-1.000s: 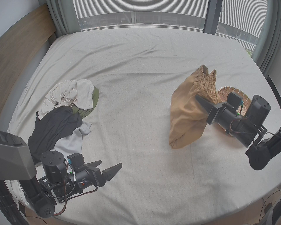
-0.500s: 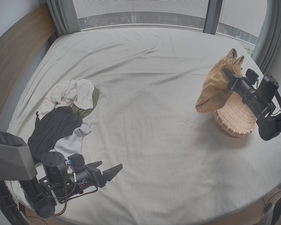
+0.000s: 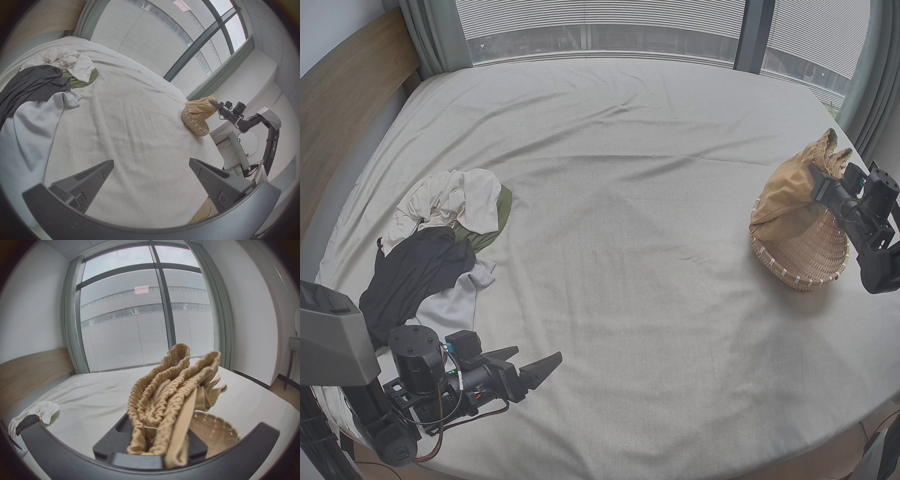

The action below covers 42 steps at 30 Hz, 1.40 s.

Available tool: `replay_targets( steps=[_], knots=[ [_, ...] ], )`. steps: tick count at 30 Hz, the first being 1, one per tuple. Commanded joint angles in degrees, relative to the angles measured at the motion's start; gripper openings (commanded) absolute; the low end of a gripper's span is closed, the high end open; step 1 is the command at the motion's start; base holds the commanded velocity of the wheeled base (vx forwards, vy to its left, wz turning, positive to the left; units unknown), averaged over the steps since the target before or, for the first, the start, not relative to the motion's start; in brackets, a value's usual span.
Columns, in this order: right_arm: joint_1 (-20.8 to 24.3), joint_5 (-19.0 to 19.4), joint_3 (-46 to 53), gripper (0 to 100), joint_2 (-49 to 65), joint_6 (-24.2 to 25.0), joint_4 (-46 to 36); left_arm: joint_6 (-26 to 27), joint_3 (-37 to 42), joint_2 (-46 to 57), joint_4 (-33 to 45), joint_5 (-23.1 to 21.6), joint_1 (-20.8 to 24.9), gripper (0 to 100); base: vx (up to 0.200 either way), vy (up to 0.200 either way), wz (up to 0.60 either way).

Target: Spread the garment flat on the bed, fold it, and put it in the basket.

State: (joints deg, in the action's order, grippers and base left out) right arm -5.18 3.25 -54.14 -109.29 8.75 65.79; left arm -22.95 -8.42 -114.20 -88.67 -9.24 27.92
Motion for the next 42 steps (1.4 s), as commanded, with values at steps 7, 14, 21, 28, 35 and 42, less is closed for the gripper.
replay_targets(
  steps=[7, 14, 21, 28, 35, 42],
  knots=[
    [-3.96, 1.49, 7.47, 100, -1.72, -0.32, 2.94, -0.07, -0.28, 0.03, -0.01, 0.01, 0.82, 100, 0.0, 0.0, 0.0],
    [-1.67, 3.16, 20.39, 100, 7.86, -1.19, 2.06, 0.02, -0.19, 0.65, -0.01, 0.01, 1.61, 100, 0.0, 0.0, 0.0],
    [4.65, 6.85, 30.58, 100, 13.75, -2.42, 2.67, 0.19, -0.19, 3.28, -0.01, 0.1, 5.57, 100, 0.0, 0.0, 0.0],
    [17.22, 9.23, 37.97, 100, 16.56, -2.16, 4.7, 0.37, 0.25, 9.52, -0.01, 3.79, 12.51, 100, 0.0, 0.0, 0.0],
    [25.04, 8.79, 49.66, 100, 25.97, -2.51, 10.41, 3.09, 5.7, 22.62, 0.17, 7.48, 13.22, 100, 0.0, 0.0, 0.0],
    [23.73, 7.56, 54.14, 100, 43.81, -2.95, 3.03, 2.92, 8.42, 36.51, 5.18, 11.7, 8.38, 100, 0.0, 0.0, 0.0]
  ],
)
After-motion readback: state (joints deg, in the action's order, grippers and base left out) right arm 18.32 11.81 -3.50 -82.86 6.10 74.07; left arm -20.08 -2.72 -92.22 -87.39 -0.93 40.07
